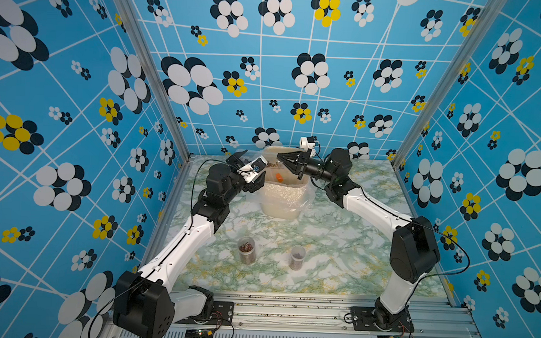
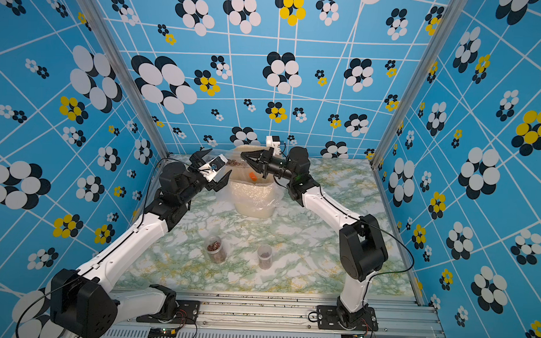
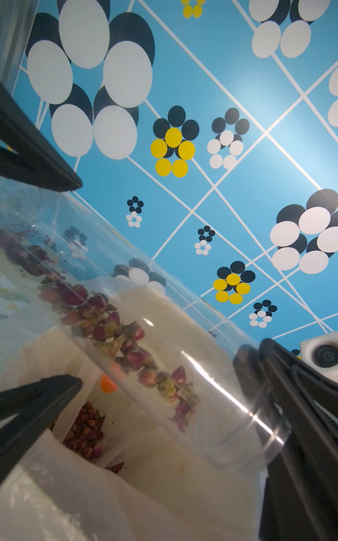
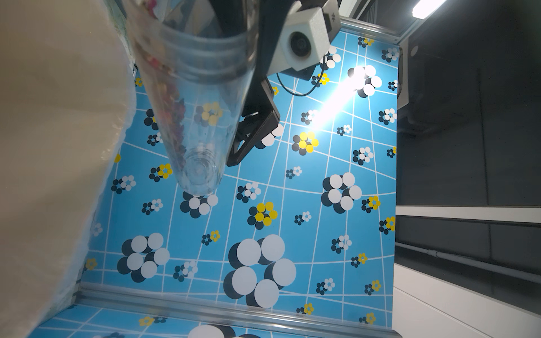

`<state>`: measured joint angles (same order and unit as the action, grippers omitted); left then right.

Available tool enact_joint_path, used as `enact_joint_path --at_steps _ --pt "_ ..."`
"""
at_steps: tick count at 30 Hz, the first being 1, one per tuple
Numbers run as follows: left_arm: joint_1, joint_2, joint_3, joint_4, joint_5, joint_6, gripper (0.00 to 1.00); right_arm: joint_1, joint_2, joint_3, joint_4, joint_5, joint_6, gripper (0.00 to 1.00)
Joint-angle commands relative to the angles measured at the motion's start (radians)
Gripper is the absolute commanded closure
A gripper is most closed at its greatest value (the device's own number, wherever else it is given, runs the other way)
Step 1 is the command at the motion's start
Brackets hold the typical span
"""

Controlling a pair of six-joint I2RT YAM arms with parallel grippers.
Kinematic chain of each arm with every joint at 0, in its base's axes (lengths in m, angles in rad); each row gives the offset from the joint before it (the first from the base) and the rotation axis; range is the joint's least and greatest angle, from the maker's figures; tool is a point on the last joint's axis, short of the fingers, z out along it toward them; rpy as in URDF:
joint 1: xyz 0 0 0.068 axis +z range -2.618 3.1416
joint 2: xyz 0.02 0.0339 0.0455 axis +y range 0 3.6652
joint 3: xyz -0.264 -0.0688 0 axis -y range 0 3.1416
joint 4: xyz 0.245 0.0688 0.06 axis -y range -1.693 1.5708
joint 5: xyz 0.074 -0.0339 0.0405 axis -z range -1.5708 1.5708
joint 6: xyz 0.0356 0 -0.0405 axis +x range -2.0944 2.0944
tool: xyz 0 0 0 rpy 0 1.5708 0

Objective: Empty the moldy dried flower tea in the jars
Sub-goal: Pour the moldy dried flower tea into the trash bin.

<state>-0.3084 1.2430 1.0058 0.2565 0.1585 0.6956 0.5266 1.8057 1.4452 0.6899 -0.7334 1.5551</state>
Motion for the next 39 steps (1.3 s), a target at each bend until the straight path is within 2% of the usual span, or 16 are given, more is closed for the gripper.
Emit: enact_joint_path --at_steps 1,2,5,11,16,22,27,31,39 --pt "0.006 -0.019 -0.028 -0.001 0.013 -0.036 0.01 -0.013 -0.050 -0.007 0.122 0.048 0.023 1.00" --pt "0.006 -0.024 -0.030 0.002 0.005 -0.041 0.00 -0.014 -0.049 -0.007 0.134 0.048 0.032 1.00" --pt "0.025 -0.055 -0.017 0.005 -0.008 -0.185 0.01 -0.019 -0.055 -0.015 0.154 0.049 0.041 1.00" --pt "0.088 -0.125 0.025 -0.018 -0.013 -0.640 0.01 -0.028 -0.061 -0.035 0.151 0.048 0.022 1.00" --pt "0.156 -0.110 0.202 -0.272 -0.001 -1.010 0.00 -0.028 -0.059 -0.038 0.152 0.045 0.015 1.00" --pt "0.226 -0.041 0.340 -0.475 0.154 -1.372 0.01 -0.028 -0.054 -0.037 0.172 0.045 0.014 1.00" --pt "0.290 -0.006 0.318 -0.446 0.264 -1.652 0.03 -0.028 -0.052 -0.038 0.194 0.042 0.023 1.00" --pt "0.313 0.031 0.283 -0.337 0.345 -1.830 0.05 -0.028 -0.049 -0.042 0.222 0.041 0.041 1.00" --pt "0.312 0.107 0.259 -0.162 0.414 -2.025 0.03 -0.017 -0.033 -0.037 0.229 0.040 0.050 1.00"
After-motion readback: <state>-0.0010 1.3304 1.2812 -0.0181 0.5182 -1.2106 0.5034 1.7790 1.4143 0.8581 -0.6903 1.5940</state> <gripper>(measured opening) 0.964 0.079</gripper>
